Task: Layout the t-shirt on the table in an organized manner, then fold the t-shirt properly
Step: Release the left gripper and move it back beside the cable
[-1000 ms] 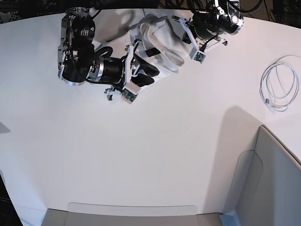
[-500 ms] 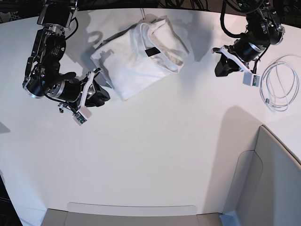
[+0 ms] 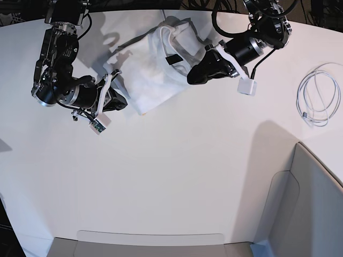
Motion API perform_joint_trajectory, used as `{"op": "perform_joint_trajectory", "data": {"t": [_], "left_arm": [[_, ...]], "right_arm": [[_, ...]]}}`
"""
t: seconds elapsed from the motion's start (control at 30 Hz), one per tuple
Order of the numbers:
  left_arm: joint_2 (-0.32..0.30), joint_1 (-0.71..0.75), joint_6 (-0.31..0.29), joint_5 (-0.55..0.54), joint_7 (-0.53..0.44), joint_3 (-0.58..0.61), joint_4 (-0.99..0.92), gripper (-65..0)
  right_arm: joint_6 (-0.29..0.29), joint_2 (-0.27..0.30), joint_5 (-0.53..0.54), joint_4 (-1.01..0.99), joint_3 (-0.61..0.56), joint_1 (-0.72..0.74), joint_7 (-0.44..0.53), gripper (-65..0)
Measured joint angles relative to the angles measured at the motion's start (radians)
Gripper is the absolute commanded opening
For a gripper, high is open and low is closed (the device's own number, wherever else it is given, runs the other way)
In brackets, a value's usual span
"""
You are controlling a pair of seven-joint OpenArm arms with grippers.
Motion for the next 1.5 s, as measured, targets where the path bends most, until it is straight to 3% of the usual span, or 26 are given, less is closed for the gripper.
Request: {"op": "perform_joint_trajectory", "data": {"t": [0.27, 0.47, 0.63, 0.93, 1.07, 1.17, 1.3, 1.37, 1.5], "left_arm": [[-0.026, -0.014, 0.007, 0.037, 0.038, 0.059, 0.0, -65.0], [-0.076, -0.029, 0.007, 0.235, 0.048, 0.181, 0.001, -65.0], [-0.07, -0.028, 0.007, 0.325, 0.042, 0.221, 0.001, -65.0], [-0.21, -0.004, 0.011, 0.486, 0.04, 0.212, 0.001, -65.0], [-0.235, 0.007, 0.012, 0.562, 0.041, 0.212, 0.001, -65.0], [-0.251, 0.013, 0.009, 0.568, 0.046, 0.15, 0.0, -65.0], [-0.274, -0.027, 0.007, 0.533, 0.043, -0.051, 0.0, -65.0], [-0.283, -0.045, 0.008, 0.47, 0.04, -0.122, 0.0, -65.0], [-0.278, -0.043, 0.007, 0.422, 0.042, -0.13, 0.0, -65.0]], "right_arm": [[0.0, -0.002, 0.0, 0.0, 0.005, -0.013, 0.0, -65.0], [0.0, -0.005, 0.0, 0.001, 0.0, -0.02, 0.0, -65.0], [0.0, -0.005, 0.0, 0.001, 0.0, -0.021, 0.0, -65.0], [0.0, -0.007, 0.001, 0.001, 0.0, -0.021, 0.0, -65.0], [0.0, -0.008, 0.001, 0.001, 0.0, -0.015, 0.0, -65.0], [0.0, -0.007, 0.002, 0.0, 0.0, 0.01, -0.002, -65.0], [0.0, -0.005, 0.003, 0.008, -0.001, 0.062, 0.0, -65.0], [0.0, 0.008, 0.015, 0.074, -0.055, 0.063, -0.005, -65.0], [0.0, 0.032, 0.066, 0.185, -0.235, 0.059, 0.012, -65.0]]}}
